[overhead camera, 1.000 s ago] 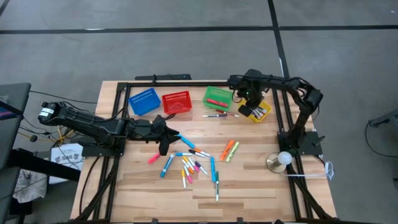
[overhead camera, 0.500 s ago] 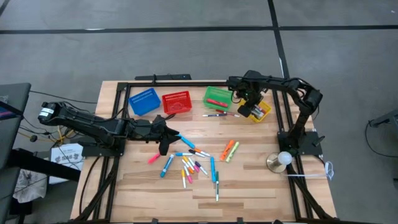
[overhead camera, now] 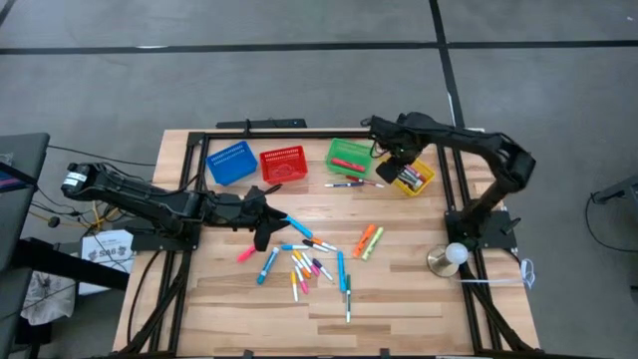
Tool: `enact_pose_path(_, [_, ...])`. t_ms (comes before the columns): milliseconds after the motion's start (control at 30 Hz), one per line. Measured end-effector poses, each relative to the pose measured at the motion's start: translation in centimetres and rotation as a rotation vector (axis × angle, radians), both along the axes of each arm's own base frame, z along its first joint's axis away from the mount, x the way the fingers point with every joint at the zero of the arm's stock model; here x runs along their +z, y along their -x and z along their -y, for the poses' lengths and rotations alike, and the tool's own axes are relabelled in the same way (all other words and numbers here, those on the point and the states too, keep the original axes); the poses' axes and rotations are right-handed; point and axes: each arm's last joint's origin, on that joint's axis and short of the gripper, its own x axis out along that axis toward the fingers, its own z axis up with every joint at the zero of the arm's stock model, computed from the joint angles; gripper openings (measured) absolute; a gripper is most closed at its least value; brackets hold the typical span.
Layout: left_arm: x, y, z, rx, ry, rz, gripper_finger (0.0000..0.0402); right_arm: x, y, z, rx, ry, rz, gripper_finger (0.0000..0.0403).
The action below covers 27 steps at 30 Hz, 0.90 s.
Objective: Pick & Place Markers
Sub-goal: Put the large light blue marker pen into the yellow bin
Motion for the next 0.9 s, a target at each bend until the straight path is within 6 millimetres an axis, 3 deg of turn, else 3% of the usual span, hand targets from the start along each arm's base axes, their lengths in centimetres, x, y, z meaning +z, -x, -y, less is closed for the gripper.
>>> enact_pose_path(233, [0.0, 0.0, 0.0, 0.0, 0.0, 0.0, 0.0127, 4.7, 0.1, -3.2, 0.028, 0.149, 0.292, 0.0123])
enact_pose_path(433, [0.0, 0.0, 0.0, -0.002, -0.004, 0.0, 0.0127, 6.9, -0.7, -6.6, 0.111, 0.195, 0.484, 0.0123])
enact_pose_path(600, [0.0, 0.0, 0.0, -0.01, -0.004, -0.001, 0.0127, 7.0, -2.2, -9.5, 0.213, 0.174, 0.537, 0.0123])
enact_pose_path(900, [0.0, 0.0, 0.1, -0.02, 0.011, -0.002, 0.0127, 3.7, -5.9, -14.8, 0.345, 0.087, 0.484, 0.0122])
